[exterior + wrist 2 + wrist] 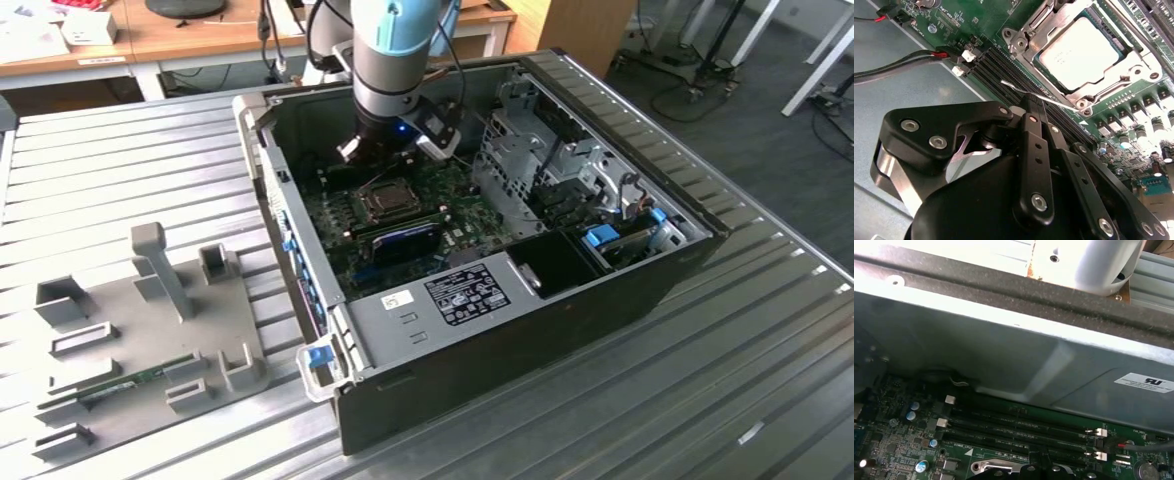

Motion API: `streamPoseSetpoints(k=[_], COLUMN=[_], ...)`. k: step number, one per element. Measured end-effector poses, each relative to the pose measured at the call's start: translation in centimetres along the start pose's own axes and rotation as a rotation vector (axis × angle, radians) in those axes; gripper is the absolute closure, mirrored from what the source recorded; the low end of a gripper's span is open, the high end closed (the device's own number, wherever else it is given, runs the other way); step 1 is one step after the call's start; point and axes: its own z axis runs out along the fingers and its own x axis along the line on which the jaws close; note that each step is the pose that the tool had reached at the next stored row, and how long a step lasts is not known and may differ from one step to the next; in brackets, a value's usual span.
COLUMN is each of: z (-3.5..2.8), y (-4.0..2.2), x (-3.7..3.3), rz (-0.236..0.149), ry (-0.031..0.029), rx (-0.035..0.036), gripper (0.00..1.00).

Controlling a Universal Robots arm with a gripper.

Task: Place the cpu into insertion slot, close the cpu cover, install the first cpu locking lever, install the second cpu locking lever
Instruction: 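Install the first cpu locking lever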

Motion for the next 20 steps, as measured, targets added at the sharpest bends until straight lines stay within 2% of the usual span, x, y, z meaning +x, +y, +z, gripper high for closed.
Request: streamPoseSetpoints(k=[14, 20], z=[0.87, 1.01], y=[-0.36, -0.42], x=[-0.05, -0.11], rz=[0.000, 0.000], ry=[0.0000, -0.0001], rx=[0.0001, 0.0001], gripper=[0.90, 0.90])
